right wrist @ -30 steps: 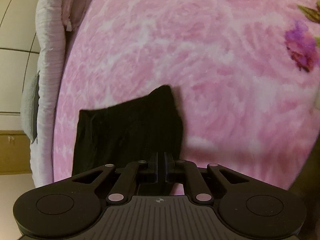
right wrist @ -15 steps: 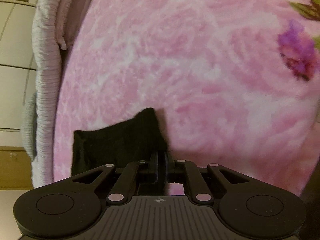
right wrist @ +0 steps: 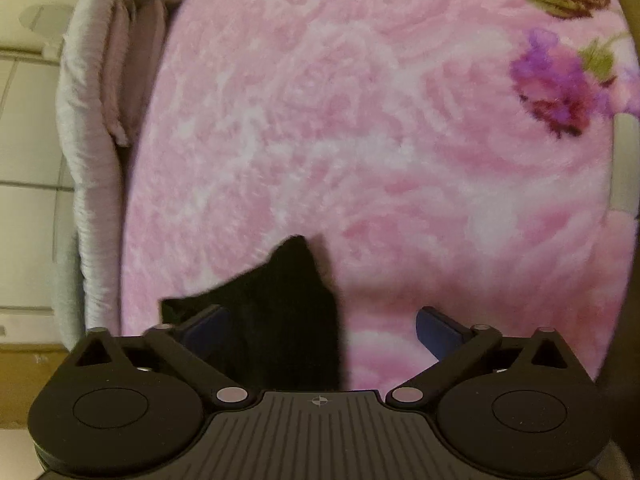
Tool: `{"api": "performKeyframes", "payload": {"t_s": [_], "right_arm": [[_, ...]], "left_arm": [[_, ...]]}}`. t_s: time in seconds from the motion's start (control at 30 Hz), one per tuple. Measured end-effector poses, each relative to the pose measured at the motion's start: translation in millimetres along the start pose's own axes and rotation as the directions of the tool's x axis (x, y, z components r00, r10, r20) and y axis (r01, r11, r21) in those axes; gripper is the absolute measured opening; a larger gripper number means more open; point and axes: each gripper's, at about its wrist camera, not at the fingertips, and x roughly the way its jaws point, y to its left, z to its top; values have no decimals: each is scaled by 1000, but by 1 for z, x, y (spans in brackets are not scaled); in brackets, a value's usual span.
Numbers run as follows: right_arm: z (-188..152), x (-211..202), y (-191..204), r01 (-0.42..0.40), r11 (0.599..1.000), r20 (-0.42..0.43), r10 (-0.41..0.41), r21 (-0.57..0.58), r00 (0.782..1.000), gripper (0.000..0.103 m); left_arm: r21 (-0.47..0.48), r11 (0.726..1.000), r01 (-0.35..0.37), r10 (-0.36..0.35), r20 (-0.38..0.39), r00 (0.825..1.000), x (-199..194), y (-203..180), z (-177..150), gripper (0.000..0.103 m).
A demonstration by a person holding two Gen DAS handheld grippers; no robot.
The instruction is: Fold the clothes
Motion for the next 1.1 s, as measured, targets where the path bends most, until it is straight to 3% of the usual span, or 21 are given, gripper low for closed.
{"api": "performKeyframes", "payload": {"t_s": [0.13, 0.17, 0.2, 0.27, 0.3, 0.33, 0.4, 0.43, 0.5, 0.57, 0.63, 0.7, 0.73, 0.8, 0.93, 1.0, 1.1], "right_arm": [[-3, 9, 8, 35, 998, -15, -36, -56, 999, 103], [-3, 11, 9, 44, 997, -17, -45, -67, 999, 103], [-4, 14, 11, 52, 996, -18, -54, -78, 998, 103], [-5, 18, 12, 74, 992, -24, -77, -101, 997, 100], [-5, 19, 13, 90, 990, -25, -93, -113, 995, 93], [-5, 19, 15, 106, 986, -26, -110, -126, 994, 87], [-4, 17, 15, 149, 976, -25, -155, -156, 988, 51], [-3, 15, 14, 152, 976, -27, -159, -158, 987, 50], [-2, 11, 11, 139, 979, -34, -145, -146, 989, 50], [-4, 8, 11, 133, 981, -44, -141, -143, 989, 50], [-10, 6, 13, 127, 982, -57, -137, -141, 989, 50], [-16, 8, 15, 126, 980, -78, -140, -157, 987, 51], [-19, 10, 15, 130, 978, -88, -145, -162, 985, 53], [-23, 13, 17, 130, 976, -101, -149, -174, 984, 60], [-21, 21, 21, 100, 975, -88, -120, -199, 989, 61], [-19, 24, 23, 86, 974, -82, -105, -211, 991, 61], [-17, 30, 25, 64, 971, -73, -83, -230, 994, 61]], "left_arm": [[-5, 999, 37, -37, -16, 999, 13, 1, 3, 35], [0, 998, 62, -62, -5, 998, 11, 1, 4, 30], [5, 996, 86, -86, 6, 996, 10, 2, 5, 2], [49, 991, 126, -128, 56, 990, -4, -4, 6, 0], [90, 986, 138, -147, 97, 984, -16, -10, 7, 0], [146, 977, 157, -178, 140, 974, -38, -19, 6, 0], [263, 947, 187, -247, 220, 944, -84, -39, 4, 0], [321, 927, 196, -284, 256, 924, -106, -49, 3, 0], [463, 876, 138, -323, 349, 880, -162, -62, -13, 0], [537, 843, 28, -295, 419, 859, -198, -59, -31, 2], [519, 852, -64, -205, 445, 872, -207, -42, -47, 7], [410, 903, -129, -39, 376, 926, -183, -7, -51, 12], [354, 920, -166, 43, 330, 943, -171, 11, -52, 12], [167, 965, -205, 159, 254, 954, -147, 52, -53, 12], [-31, 991, -126, 130, 295, 947, -141, 82, -52, 14], [-56, 994, -89, 102, 316, 943, -140, 83, -44, 17], [-35, 994, -106, 112, 327, 938, -143, 85, -36, 17]]}}
